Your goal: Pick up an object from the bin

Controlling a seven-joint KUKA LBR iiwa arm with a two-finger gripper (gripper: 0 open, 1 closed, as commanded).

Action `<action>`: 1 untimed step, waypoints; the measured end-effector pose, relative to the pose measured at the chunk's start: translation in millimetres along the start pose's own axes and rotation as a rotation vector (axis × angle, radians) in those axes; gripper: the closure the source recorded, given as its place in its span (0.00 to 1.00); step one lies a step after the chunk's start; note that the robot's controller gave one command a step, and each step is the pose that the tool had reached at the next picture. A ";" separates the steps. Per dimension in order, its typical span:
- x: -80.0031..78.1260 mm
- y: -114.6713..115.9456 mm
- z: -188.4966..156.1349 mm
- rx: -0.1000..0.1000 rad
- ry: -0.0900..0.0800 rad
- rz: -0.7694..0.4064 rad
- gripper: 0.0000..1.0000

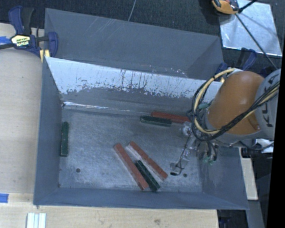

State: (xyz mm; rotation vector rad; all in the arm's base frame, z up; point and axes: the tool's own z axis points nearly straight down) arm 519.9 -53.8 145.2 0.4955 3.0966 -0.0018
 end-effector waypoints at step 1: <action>47.9 58.4 25.5 0.000 0.007 0.105 0.00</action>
Offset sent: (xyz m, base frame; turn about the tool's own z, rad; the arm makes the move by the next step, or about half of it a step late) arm -0.0223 0.0671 -0.0166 0.0368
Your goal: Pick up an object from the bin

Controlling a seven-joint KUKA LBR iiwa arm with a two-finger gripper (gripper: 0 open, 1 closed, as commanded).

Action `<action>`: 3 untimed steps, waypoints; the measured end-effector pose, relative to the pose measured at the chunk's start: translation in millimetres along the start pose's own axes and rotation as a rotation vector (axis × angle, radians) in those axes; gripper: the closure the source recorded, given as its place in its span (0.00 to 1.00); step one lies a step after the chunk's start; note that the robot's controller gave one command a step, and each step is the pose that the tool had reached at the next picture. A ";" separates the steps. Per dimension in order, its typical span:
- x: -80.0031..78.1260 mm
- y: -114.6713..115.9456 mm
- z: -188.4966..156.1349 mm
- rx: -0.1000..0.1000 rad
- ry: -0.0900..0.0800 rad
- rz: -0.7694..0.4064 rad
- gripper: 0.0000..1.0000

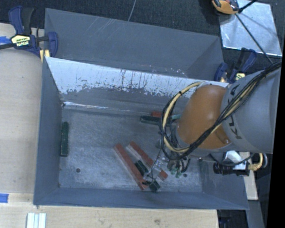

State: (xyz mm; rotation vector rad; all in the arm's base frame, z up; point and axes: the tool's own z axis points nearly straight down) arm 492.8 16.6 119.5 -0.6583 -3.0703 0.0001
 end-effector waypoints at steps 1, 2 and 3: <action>5.6 17.2 -2.9 -0.002 -0.005 -0.023 0.00; 22.4 24.4 51.8 0.001 -0.001 0.028 0.00; 11.0 27.7 49.1 -0.002 -0.006 0.090 1.00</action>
Offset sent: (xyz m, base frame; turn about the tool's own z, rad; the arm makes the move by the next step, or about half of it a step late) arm -0.0104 0.0324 -0.0495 0.0284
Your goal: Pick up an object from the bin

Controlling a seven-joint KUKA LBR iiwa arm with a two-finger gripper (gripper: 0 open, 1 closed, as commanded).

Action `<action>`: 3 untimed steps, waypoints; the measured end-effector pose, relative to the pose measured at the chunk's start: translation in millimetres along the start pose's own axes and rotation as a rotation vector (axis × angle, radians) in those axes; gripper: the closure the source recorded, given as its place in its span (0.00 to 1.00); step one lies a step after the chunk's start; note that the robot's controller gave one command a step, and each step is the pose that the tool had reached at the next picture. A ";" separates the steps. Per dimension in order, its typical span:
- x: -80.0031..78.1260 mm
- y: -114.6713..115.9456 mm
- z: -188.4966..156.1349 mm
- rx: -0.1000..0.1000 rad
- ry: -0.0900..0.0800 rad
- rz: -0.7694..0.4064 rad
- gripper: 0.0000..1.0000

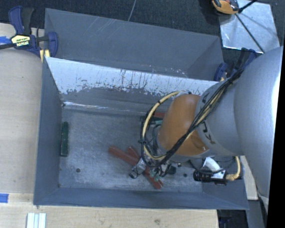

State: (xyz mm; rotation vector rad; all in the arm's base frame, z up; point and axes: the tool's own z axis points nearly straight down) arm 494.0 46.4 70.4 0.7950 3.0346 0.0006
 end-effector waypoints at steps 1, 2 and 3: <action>0.0 0.0 0.0 0.000 0.000 -0.001 1.00; 0.5 -0.4 -2.6 0.001 0.002 -0.001 1.00; 1.0 -1.0 -12.8 0.003 0.005 -0.001 1.00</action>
Offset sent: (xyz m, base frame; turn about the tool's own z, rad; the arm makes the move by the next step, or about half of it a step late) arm 0.0001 0.0000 0.0305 0.0000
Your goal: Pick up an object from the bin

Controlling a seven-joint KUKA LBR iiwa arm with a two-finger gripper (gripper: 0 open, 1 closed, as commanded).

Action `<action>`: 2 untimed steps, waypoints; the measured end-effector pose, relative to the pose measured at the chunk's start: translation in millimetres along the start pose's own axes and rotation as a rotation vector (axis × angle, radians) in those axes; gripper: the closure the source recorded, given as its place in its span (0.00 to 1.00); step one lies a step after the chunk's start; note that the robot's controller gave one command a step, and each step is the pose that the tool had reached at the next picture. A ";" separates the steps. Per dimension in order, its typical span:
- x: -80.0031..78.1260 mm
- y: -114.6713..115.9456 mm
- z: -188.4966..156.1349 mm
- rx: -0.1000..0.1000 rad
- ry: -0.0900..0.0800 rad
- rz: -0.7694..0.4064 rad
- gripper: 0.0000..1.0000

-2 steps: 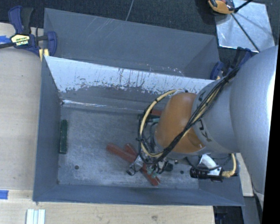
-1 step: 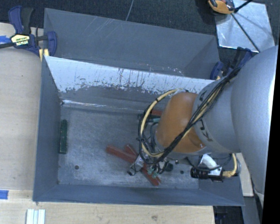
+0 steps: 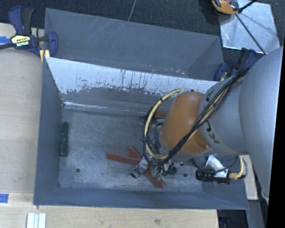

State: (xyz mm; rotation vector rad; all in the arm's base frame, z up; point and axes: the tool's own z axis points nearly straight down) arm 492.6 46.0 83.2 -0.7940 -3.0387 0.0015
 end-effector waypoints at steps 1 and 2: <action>0.7 -0.8 -14.6 0.003 0.004 0.000 1.00; 0.3 -0.7 -35.5 0.001 0.002 -0.001 1.00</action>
Offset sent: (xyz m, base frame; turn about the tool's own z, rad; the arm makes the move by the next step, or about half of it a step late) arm 0.0002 0.0000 0.0720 0.0000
